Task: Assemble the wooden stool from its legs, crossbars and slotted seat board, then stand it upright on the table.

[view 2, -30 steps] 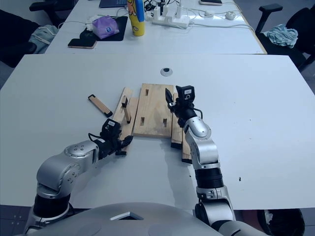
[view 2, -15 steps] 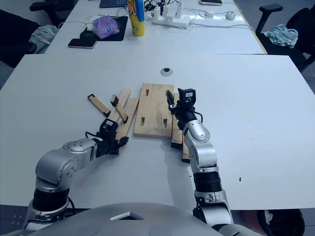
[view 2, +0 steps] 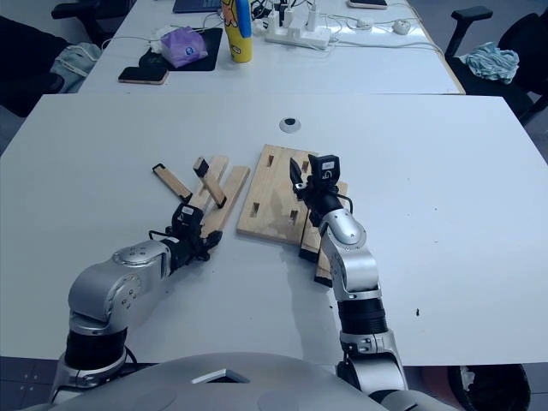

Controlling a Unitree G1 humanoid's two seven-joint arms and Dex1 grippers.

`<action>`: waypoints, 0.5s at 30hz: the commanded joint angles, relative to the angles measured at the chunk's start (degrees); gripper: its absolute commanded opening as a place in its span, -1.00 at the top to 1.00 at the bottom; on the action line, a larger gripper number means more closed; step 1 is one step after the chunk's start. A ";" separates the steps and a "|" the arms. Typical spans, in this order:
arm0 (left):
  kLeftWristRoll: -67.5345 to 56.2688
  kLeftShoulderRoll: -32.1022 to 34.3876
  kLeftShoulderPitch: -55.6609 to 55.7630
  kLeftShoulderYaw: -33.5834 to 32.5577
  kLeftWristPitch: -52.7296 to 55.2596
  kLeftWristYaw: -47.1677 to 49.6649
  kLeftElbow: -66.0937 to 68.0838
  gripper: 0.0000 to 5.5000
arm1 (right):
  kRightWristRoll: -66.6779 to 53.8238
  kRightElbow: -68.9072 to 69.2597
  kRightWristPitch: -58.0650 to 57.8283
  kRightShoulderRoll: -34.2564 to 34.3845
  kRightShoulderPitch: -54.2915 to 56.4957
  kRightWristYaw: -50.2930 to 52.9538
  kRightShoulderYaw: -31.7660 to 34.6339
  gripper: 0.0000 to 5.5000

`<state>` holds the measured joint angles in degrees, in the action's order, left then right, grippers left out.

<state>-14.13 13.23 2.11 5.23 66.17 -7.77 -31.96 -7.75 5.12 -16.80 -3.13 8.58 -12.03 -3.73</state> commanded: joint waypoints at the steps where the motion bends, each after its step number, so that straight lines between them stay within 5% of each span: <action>1: -0.47 -2.40 3.43 -2.80 -9.48 -0.62 -0.65 0.25 | -0.33 -1.62 -1.62 -1.41 2.97 -1.77 0.06 0.23; 8: -1.90 1.91 6.34 -4.93 -17.62 -7.45 4.54 0.25 | -14.66 -5.20 -8.55 -3.83 9.77 -9.92 9.55 0.23; 15: 0.12 3.76 2.87 -3.80 -25.94 -8.96 6.40 0.25 | -27.50 -3.00 -16.38 -1.70 10.13 -11.32 14.80 -0.13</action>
<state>-15.49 16.59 5.42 1.05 46.73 -15.70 -25.50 -28.76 0.37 -28.72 -6.66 18.21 -23.10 8.32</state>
